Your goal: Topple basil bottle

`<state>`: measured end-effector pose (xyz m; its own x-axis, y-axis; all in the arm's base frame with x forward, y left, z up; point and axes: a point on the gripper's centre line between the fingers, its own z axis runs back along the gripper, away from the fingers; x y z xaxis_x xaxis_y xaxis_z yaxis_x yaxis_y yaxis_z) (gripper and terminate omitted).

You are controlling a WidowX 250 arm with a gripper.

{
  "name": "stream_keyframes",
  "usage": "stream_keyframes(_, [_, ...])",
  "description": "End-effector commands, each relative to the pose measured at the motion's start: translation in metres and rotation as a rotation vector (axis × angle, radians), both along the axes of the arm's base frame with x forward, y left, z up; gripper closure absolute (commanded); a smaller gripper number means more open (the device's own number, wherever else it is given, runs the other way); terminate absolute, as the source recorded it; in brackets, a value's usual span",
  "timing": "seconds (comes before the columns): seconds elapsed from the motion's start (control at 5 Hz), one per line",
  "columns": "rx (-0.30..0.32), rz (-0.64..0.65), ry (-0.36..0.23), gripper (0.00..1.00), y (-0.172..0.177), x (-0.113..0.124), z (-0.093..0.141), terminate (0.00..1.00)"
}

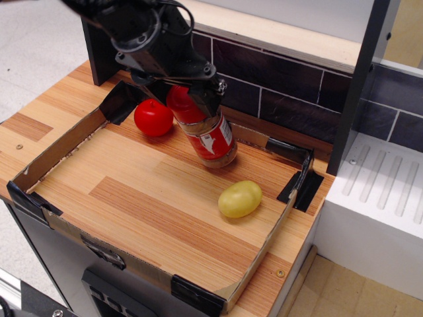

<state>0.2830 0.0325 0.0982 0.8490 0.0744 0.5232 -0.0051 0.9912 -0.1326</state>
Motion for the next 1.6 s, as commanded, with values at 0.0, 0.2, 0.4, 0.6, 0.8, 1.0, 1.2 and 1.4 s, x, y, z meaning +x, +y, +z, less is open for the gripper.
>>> stream_keyframes(0.0, [0.108, -0.004, -0.134, 1.00, 0.005, -0.002, 0.003, 0.00])
stream_keyframes(0.2, [0.126, -0.011, -0.106, 1.00, 0.006, -0.010, -0.008, 0.00])
stream_keyframes(0.4, [0.151, -0.015, -0.054, 1.00, 0.009, -0.019, -0.018, 0.00])
stream_keyframes(0.6, [0.135, -0.040, -0.014, 1.00, 0.011, -0.032, -0.023, 0.00])
stream_keyframes(0.8, [0.141, -0.039, 0.023, 1.00, 0.015, -0.045, -0.031, 0.00])
stream_keyframes(1.0, [0.142, -0.041, 0.071, 1.00, 0.019, -0.059, -0.041, 0.00])
stream_keyframes(1.2, [0.159, -0.035, 0.146, 1.00, 0.026, -0.065, -0.054, 0.00])
stream_keyframes(1.4, [0.178, -0.026, 0.214, 1.00, 0.030, -0.066, -0.070, 0.00])
